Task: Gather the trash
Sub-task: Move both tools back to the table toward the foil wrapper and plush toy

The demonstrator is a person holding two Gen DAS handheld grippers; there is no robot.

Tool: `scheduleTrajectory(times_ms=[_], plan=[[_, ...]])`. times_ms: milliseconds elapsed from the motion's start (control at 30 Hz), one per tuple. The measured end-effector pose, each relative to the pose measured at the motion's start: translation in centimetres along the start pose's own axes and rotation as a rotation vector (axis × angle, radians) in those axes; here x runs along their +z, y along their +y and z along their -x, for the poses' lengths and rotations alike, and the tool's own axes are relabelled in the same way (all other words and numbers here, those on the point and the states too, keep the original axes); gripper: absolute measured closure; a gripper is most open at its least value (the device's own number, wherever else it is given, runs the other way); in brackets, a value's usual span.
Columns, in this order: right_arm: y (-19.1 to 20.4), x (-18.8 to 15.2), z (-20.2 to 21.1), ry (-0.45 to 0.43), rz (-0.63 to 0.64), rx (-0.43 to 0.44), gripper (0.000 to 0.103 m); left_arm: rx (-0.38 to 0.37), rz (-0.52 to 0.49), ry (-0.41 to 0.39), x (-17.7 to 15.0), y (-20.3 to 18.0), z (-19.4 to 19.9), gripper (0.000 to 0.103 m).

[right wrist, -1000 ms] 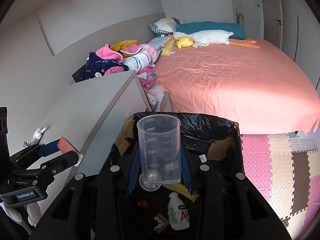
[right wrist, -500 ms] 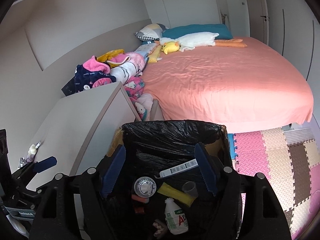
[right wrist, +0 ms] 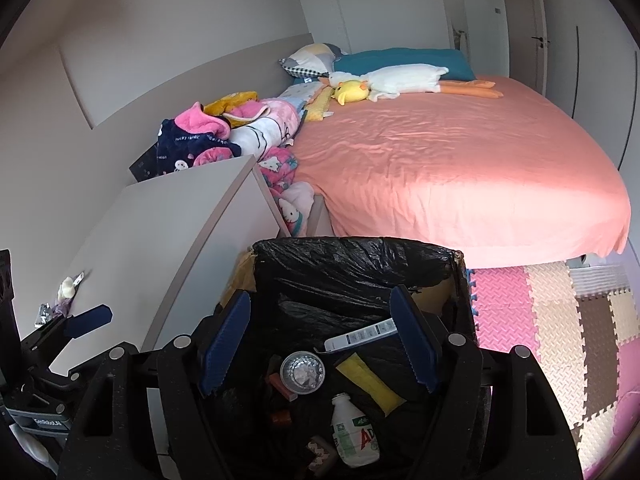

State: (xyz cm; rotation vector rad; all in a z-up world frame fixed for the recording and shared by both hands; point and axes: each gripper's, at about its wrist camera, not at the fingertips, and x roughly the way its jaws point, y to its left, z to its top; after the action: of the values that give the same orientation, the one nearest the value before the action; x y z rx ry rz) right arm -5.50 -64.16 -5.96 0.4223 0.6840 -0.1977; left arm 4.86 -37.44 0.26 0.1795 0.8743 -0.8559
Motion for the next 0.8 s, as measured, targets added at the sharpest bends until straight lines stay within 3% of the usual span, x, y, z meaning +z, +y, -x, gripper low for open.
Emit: scheduleTrajectory(times_ms=[267,800], plan=[[3.4,0.2,-0.4,0.002,0.044,0.038,0.03,0.032,0.035,-0.023,-0.8,2.4,1.7,0.006],[12.4,-0.8,-2.7,0.044,0.162,0.146,0.03,0.189,0.169,-0.067,-4.0,10.7,6.6,0.006]])
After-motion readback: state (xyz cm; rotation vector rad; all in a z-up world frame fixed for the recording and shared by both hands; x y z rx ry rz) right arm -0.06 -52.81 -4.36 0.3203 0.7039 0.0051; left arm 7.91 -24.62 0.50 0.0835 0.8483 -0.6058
